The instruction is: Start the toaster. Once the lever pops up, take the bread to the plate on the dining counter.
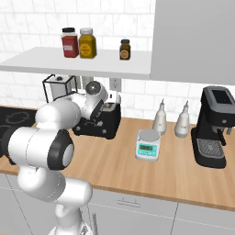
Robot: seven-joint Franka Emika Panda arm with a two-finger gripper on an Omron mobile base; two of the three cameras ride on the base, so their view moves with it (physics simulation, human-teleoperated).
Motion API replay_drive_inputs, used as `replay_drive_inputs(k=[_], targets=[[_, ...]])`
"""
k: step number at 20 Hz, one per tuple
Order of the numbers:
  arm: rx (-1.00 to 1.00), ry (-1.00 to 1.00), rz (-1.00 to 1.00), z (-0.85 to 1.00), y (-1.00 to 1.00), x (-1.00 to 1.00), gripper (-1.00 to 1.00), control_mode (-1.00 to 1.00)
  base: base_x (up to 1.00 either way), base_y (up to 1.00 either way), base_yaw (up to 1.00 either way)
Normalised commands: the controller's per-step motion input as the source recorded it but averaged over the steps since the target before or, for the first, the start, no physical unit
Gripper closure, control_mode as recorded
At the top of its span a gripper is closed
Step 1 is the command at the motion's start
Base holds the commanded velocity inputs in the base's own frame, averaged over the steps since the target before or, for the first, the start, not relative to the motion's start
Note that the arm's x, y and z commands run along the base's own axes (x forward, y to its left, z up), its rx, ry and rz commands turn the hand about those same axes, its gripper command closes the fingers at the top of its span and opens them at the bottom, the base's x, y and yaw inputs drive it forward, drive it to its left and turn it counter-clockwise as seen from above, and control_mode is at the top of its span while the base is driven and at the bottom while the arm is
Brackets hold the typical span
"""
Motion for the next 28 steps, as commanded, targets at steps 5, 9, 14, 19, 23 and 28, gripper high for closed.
replay_drive_inputs(k=[5,9,14,19,23,28], targets=[[0.0,0.0,0.0,0.0,0.0,0.0,-1.0,-1.0,0.0,0.0,0.0],[0.0,0.0,0.0,0.0,0.0,0.0,-1.0,-1.0,0.0,0.0,0.0],[0.0,0.0,0.0,0.0,0.0,0.0,-1.0,-1.0,0.0,0.0,0.0],[0.0,0.0,0.0,0.0,0.0,0.0,-1.0,-1.0,0.0,0.0,0.0],[0.0,0.0,0.0,0.0,0.0,0.0,-1.0,-1.0,0.0,0.0,0.0],[0.0,0.0,0.0,0.0,0.0,0.0,-1.0,-1.0,0.0,0.0,0.0]])
